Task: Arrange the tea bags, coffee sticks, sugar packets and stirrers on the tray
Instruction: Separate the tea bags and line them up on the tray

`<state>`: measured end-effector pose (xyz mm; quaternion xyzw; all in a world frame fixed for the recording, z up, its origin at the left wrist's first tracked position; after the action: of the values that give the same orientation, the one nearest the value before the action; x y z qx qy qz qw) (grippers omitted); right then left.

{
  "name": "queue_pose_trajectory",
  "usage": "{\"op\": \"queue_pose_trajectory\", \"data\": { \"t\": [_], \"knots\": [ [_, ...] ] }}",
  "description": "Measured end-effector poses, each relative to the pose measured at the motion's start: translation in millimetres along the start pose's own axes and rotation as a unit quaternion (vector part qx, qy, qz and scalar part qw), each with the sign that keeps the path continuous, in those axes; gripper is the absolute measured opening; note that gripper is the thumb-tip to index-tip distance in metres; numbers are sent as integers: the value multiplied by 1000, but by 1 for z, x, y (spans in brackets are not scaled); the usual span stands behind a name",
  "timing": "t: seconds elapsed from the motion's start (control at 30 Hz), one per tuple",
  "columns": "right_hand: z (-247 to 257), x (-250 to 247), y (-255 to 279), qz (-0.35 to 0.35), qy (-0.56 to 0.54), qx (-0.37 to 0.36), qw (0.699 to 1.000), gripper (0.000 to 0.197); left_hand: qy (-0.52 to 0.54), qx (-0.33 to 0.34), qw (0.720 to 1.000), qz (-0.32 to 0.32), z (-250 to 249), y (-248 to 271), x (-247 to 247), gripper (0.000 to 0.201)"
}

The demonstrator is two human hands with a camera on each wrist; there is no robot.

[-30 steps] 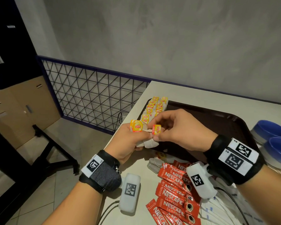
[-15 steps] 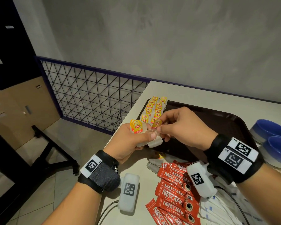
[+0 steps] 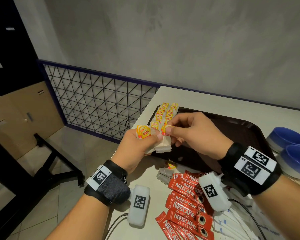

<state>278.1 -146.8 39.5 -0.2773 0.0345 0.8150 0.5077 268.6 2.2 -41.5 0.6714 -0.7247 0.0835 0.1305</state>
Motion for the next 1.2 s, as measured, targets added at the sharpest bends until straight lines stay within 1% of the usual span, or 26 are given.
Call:
{"op": "queue_pose_trajectory", "data": {
  "t": [0.07,0.17,0.27,0.37,0.5,0.63,0.73,0.9,1.07,1.13,1.2],
  "knots": [
    [1,-2,0,-12,0,-2,1000,7,-9,10,1000,-3,-1,-1,0,24],
    [1,-4,0,-24,-18,-3,1000,11,-24,26,999,-14,-4,1,-2,8],
    [2,-3,1,-33,-79,-2,996,21,-35,41,998,-31,-8,3,-2,6],
    [2,-4,3,-41,-134,11,990,25,-30,48,997,-57,-11,4,-7,4],
    [0,-5,5,-43,-155,30,986,23,-34,59,994,-82,-14,4,-11,10],
    [-3,2,6,-8,-177,40,983,22,-35,63,993,-91,-14,4,-12,8],
    [-3,7,7,12,-185,43,982,23,-37,64,994,-84,-14,4,-12,11],
    [-3,6,4,1,-221,49,974,24,-60,70,993,-78,-16,5,-8,17],
    [0,10,5,23,-216,52,975,24,-46,68,993,-81,-17,6,-8,11],
    [1,9,4,21,-181,49,982,21,-30,60,995,-75,-16,7,-7,10],
    [1,6,2,12,-115,35,993,19,-12,54,996,-68,-15,6,-7,12]
  ]
}}
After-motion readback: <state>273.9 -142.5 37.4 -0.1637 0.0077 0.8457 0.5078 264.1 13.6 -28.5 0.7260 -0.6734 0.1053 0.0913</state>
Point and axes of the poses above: each hand's wrist, its own y-axis away from the middle knuckle, its own x-axis out of the palm, z = x × y, the point moved 10 cm from there along -y, towards the middle knuckle, and after that the axes turned 11 degrees about -x, right-handed, at the moved point
